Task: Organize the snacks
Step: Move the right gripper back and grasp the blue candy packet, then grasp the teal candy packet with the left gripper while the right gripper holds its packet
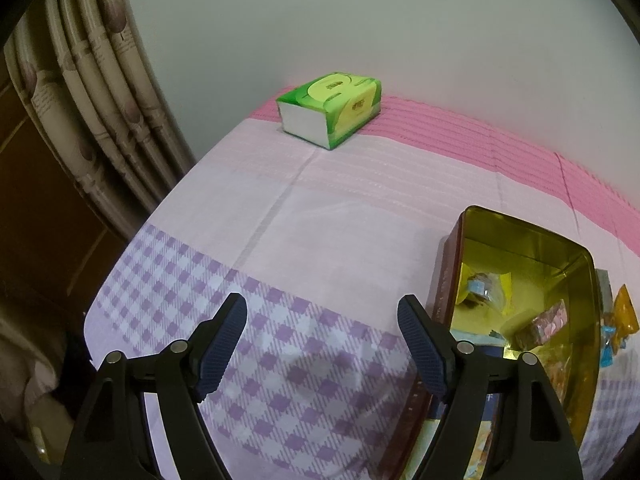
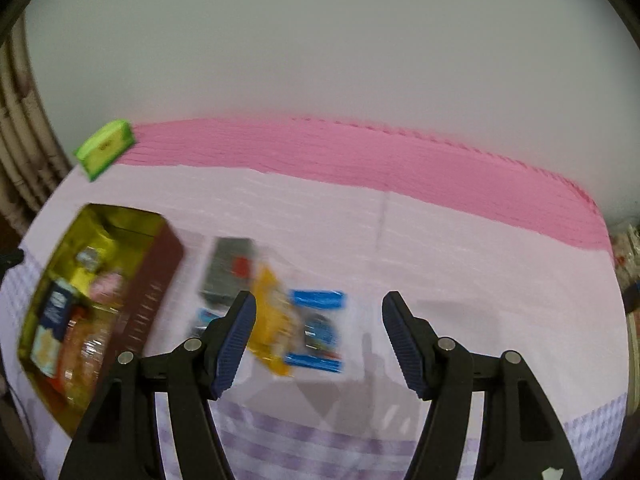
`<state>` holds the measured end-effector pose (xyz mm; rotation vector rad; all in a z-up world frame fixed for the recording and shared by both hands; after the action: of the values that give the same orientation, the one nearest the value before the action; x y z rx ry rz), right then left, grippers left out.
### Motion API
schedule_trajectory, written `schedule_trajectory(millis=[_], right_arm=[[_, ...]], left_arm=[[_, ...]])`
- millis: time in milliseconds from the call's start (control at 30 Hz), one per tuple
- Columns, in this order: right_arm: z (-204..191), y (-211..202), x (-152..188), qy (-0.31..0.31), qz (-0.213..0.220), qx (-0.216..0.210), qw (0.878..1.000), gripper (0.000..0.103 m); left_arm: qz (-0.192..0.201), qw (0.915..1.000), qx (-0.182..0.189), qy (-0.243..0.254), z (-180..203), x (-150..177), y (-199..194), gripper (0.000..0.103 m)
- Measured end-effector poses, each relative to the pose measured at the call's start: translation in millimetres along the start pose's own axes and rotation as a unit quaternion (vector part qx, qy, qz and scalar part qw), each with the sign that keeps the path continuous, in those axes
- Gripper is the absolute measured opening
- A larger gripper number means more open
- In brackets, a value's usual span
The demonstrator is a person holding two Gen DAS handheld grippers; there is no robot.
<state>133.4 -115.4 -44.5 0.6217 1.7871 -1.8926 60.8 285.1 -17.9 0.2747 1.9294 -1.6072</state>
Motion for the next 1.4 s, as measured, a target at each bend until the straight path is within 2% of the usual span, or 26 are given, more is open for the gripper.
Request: schedule_trajectory(millis=[167,233,433,600,833,900,1033,1167,1400], right_arm=[[7.5,21.7,13.3,0.004,-0.020,0.005,1.000,0.059],[10.8,29.2,17.3,0.010,-0.027,-0.001,1.000,0.055],[6.8,47.2,20.0,0.018,-0.036,-0.020,0.999,0.054],[6.3,54.1,21.1,0.018,-0.035,-0.031,0.999,0.043],[11.7,51.6,25.7,-0.006,-0.018,-0.025,1.000,0.027],[16.4,49.3,29.5,-0.007,-0.010,-0.016,1.000,0.024],[34.1,44.6,36.8,0.010,-0.001,-0.005,1.000,0.024],[54.7,40.8,43.0,0.026,0.002,0.015,1.000,0.024],[97.3,30.6,59.3,0.056,0.010,0.052,0.997,0.024]], left_arm=[[0.008,1.0000,-0.001,0.002,1.5,1.1,-0.1,0.078],[0.017,0.9999,-0.002,-0.002,0.6,0.1,-2.1,0.078],[0.039,0.9992,-0.003,-0.006,1.4,-0.4,-7.7,0.078],[0.037,0.9993,0.005,0.009,16.3,3.1,-10.8,0.078],[0.030,0.9986,0.027,0.034,57.6,10.9,-30.6,0.078],[0.028,0.9980,0.048,0.031,74.9,13.5,-42.4,0.078],[0.019,0.9928,0.103,0.059,119.7,19.2,-60.3,0.078],[0.019,0.9872,0.125,0.097,161.2,24.8,-68.9,0.078],[0.002,0.9788,0.155,0.134,211.9,33.8,-71.7,0.078]])
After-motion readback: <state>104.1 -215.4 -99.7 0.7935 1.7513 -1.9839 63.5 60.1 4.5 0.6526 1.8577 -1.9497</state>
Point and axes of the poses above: each gripper's, at about its wrist camera, not at the fingertips, and y roughly the way its jaws point, z to its right, x to its underside, the point moved 4 cm from there along y, roughly the way its jaws point
